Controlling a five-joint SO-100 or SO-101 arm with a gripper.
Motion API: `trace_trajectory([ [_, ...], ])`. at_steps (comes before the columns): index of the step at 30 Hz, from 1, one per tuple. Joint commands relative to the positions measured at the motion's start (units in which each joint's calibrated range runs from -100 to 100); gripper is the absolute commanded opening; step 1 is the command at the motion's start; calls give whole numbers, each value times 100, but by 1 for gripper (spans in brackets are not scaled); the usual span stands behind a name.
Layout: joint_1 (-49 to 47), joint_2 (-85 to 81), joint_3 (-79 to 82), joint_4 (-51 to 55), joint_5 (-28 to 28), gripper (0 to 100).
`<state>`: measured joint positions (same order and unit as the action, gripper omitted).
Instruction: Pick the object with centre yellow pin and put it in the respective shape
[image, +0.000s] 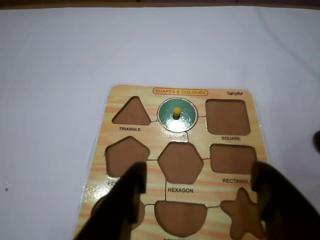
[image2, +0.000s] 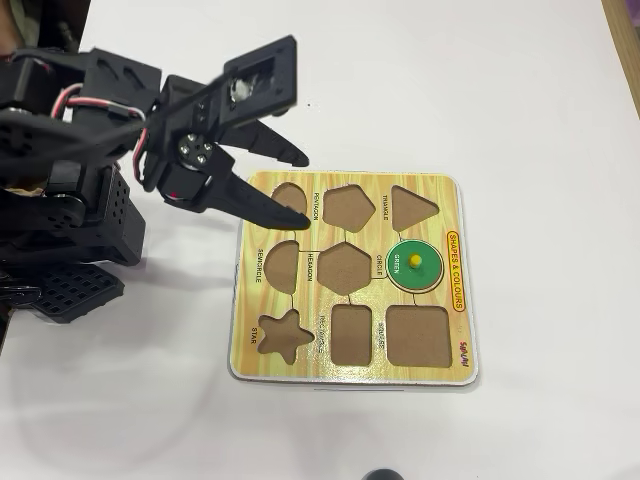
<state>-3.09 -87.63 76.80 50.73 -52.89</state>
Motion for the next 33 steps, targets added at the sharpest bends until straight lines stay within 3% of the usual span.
trace_trajectory([
  [1, 74, -1061, 504, -77, -10, 24],
  [14, 231, -1112, 2221, 35, 27, 24],
  [25, 494, -1112, 2230, 2412, -4, 24],
  [27, 514, -1103, 2230, 2516, -4, 19],
  [30, 524, -1103, 2221, 2516, -10, 3],
  [33, 524, -1103, 2221, 2516, 58, 2],
])
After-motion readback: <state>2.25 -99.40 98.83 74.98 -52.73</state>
